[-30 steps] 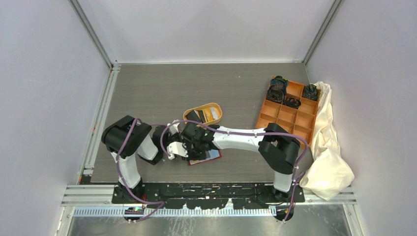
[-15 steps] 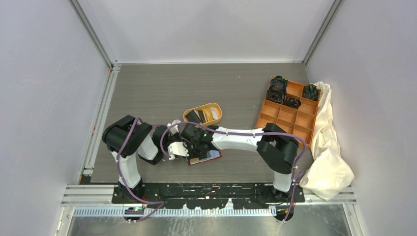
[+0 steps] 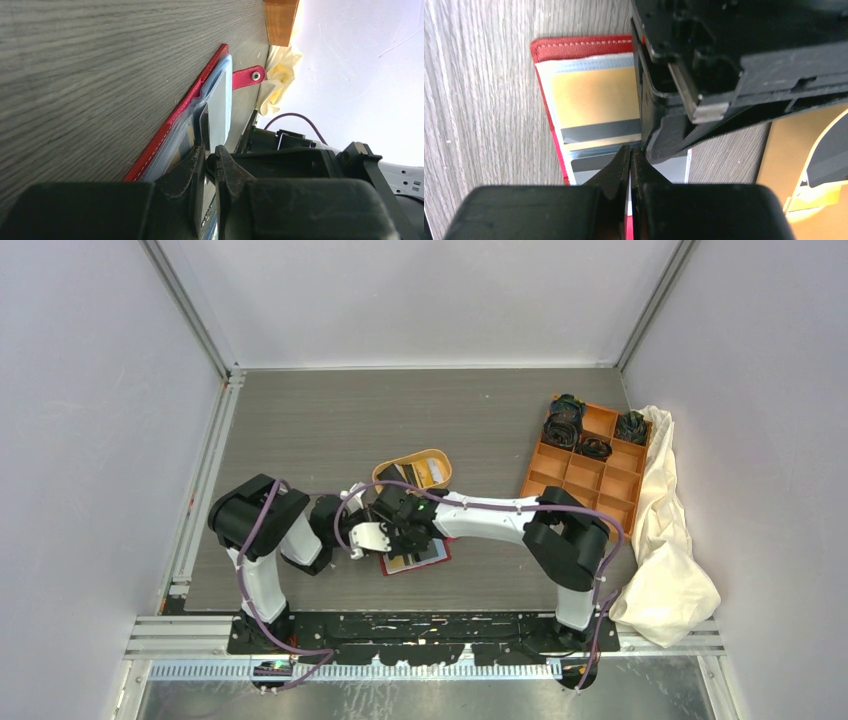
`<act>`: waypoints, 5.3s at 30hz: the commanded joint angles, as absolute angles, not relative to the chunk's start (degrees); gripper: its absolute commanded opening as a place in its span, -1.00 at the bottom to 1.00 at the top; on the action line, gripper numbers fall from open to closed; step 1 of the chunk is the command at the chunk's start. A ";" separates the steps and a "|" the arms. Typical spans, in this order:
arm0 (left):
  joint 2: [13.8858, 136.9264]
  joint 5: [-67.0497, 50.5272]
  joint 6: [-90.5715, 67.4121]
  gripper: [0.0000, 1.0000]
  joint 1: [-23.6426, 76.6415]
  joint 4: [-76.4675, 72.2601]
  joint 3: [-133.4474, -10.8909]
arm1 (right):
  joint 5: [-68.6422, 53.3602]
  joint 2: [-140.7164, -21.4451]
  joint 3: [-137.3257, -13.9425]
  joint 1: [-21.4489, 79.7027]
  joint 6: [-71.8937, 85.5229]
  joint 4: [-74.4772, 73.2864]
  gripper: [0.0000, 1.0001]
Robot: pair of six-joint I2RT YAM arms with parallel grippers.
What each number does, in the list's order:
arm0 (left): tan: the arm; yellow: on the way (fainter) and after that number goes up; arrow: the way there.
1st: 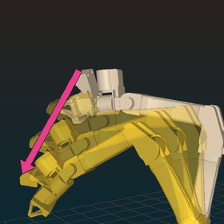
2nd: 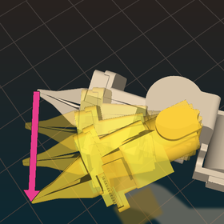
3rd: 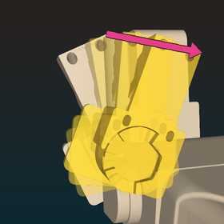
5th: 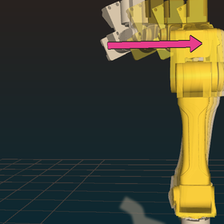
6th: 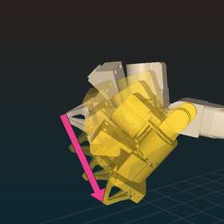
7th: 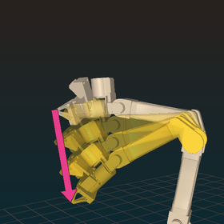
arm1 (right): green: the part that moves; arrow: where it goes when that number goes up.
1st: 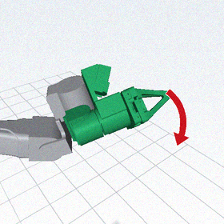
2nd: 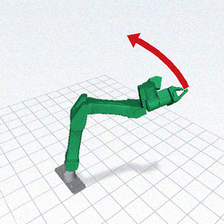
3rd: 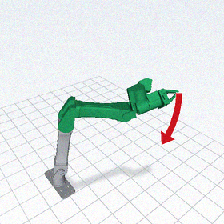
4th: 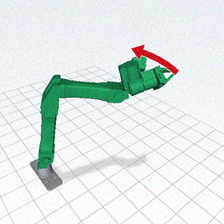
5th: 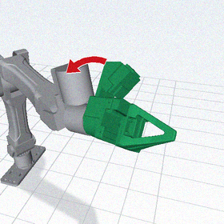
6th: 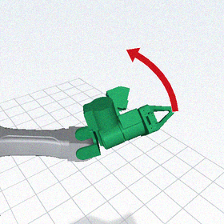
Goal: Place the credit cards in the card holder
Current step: Insert the credit card into the card holder, then turn over the card slot in the card holder.
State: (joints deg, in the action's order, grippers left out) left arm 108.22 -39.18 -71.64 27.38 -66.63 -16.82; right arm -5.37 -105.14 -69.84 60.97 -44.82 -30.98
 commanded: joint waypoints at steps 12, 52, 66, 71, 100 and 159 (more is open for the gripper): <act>107.40 -37.08 -68.94 -0.65 27.53 -62.42 -16.61 | -12.49 -99.24 -70.52 54.49 -44.32 -34.47 -0.84; 76.87 -26.37 -46.25 -1.00 27.53 -10.26 -23.32 | -15.21 -106.82 -71.56 55.36 -40.39 -31.84 -0.69; 76.06 -26.55 -45.68 -0.97 27.51 -11.06 -22.60 | -25.71 -101.65 -73.54 51.48 -39.22 -37.34 -0.52; 66.78 -25.37 -46.12 -0.86 27.51 -9.58 -22.06 | -32.16 -96.40 -73.65 45.78 -34.17 -37.79 -0.28; 51.03 -21.94 -56.75 -0.10 27.42 -26.79 -7.82 | -50.65 -105.14 -61.98 28.40 6.76 -20.45 0.07; 84.96 -30.17 -60.53 -0.64 27.54 -52.30 -9.54 | -64.33 -109.04 -61.62 29.83 19.76 -11.79 -0.04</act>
State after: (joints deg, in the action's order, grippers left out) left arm 83.20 -28.82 -59.94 27.38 -46.52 -8.29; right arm -58.78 -109.97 -62.43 29.63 15.44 -17.43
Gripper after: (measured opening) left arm 0.176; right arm 0.478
